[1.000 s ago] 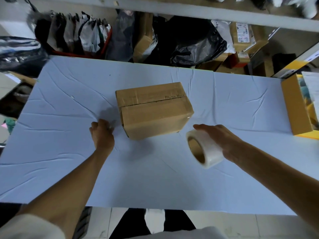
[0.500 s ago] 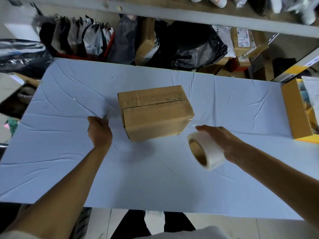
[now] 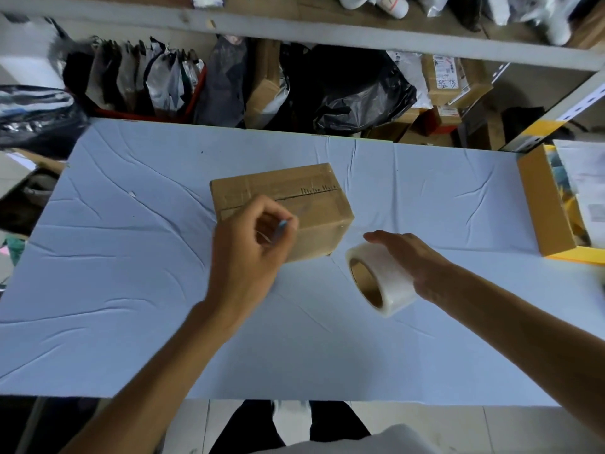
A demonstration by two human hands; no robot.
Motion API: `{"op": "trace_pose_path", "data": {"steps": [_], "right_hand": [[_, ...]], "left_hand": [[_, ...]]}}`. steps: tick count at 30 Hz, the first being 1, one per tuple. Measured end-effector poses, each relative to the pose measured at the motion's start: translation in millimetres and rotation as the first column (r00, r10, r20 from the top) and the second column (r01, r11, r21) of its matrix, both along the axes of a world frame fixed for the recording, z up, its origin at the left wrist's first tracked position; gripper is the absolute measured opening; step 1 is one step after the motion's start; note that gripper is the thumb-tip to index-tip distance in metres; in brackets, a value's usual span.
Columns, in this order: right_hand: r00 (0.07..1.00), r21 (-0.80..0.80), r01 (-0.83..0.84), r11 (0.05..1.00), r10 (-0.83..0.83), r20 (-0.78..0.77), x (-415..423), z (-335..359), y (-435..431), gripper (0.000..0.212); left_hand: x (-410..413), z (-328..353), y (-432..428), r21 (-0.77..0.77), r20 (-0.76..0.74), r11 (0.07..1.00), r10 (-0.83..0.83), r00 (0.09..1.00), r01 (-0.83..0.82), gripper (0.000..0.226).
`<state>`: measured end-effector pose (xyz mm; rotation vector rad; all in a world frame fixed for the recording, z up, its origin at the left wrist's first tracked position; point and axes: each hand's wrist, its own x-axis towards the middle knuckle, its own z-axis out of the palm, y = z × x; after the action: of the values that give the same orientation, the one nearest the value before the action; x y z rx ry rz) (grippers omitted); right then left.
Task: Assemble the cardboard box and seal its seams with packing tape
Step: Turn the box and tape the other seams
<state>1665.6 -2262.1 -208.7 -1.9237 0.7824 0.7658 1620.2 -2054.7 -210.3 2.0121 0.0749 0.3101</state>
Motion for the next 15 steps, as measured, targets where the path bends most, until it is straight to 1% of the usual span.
{"op": "trace_pose_path", "data": {"steps": [1, 3, 5, 8, 11, 13, 15], "right_hand": [[1.000, -0.011, -0.004, 1.000, 0.004, 0.002, -1.7, -0.9, -1.1, 0.044], [1.000, -0.017, -0.013, 1.000, 0.013, 0.012, -6.2, -2.8, -3.3, 0.043], [0.999, -0.012, -0.023, 1.000, 0.023, 0.026, -10.8, -4.8, -4.5, 0.037], [0.999, -0.012, -0.018, 1.000, 0.019, 0.030, -14.8, -6.6, -5.4, 0.035], [1.000, -0.004, -0.003, 1.000, 0.003, 0.014, -15.7, -9.4, -6.1, 0.036], [1.000, 0.011, 0.004, 1.000, -0.004, 0.007, -16.0, -10.2, -6.3, 0.034], [1.000, 0.026, 0.009, 1.000, -0.009, 0.007, -15.6, -10.0, -7.0, 0.032]], "left_hand": [[-0.6, -5.2, -9.3, 0.037, -0.007, 0.997, -0.065, 0.998, 0.065, 0.010], [1.2, -14.7, -23.9, 0.170, -0.001, 0.975, -0.147, 0.989, 0.145, 0.011], [4.4, -22.8, -34.4, 0.268, 0.017, 0.951, -0.163, 0.987, 0.152, 0.011], [14.8, -32.0, -45.4, 0.346, 0.016, 0.922, -0.192, 0.981, 0.175, 0.011], [30.8, -41.6, -48.8, 0.371, -0.041, 0.888, -0.276, 0.960, 0.271, 0.011], [39.7, -47.9, -47.6, 0.333, -0.090, 0.878, -0.333, 0.938, 0.344, 0.012], [44.7, -51.7, -46.3, 0.283, -0.125, 0.881, -0.359, 0.925, 0.380, 0.012]]}}
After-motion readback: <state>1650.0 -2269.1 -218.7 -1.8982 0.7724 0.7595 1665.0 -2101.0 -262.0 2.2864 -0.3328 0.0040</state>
